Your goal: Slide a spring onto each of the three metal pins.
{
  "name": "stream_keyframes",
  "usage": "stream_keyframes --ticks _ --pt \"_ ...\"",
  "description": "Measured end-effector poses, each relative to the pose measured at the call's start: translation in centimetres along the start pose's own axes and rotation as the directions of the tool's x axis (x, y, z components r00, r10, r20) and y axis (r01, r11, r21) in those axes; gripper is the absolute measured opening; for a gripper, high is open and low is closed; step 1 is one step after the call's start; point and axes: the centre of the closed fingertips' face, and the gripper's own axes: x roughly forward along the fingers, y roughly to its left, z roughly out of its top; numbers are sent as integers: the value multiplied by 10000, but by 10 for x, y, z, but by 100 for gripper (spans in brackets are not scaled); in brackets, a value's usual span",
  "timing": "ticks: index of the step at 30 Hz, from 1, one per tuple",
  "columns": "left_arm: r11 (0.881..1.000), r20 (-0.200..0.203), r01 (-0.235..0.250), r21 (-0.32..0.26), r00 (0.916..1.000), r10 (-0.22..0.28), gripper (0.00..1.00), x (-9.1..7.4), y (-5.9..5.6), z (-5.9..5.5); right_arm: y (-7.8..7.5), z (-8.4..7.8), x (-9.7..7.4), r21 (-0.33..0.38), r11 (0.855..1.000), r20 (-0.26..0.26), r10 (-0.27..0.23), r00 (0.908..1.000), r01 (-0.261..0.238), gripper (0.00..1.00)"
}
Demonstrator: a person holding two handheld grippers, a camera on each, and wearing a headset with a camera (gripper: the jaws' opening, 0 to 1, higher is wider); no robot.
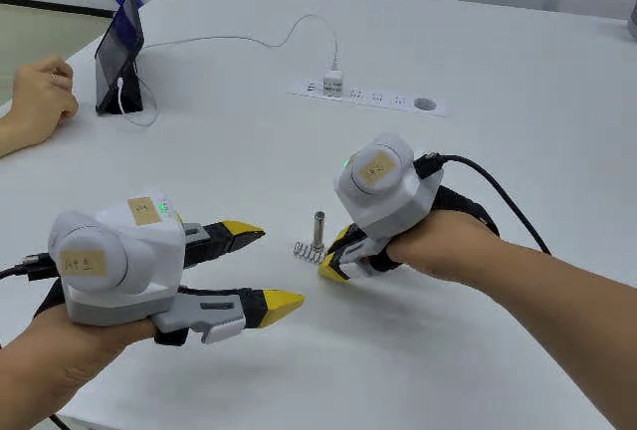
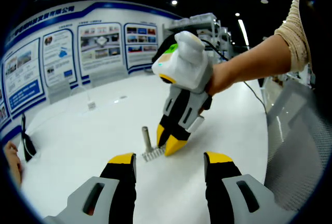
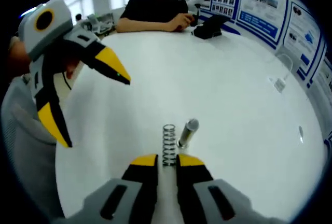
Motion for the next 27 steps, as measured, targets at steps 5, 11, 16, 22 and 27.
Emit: stream_keyframes --ticks 5,11,16,22,27 --pt "10000 -26 -1 2 10000 1 53 0 0 -1 0 -1 1 143 9999 -3 65 10000 -65 12" --pt "10000 -63 10 29 10000 -10 53 0 -1 -1 4 -2 -3 109 9998 -3 135 9999 -135 12" --pt "9999 -109 81 86 9999 -80 53 2 -3 -1 9 0 -11 -120 9997 23 216 9998 -216 12" --pt "9997 -105 179 165 9998 -178 52 4 -7 1 14 1 -25 -554 9981 4 282 9996 -281 12" --pt "9992 -123 327 242 9994 -324 52 7 -13 1 19 -1 -38 -905 9950 -62 410 9991 -414 12"
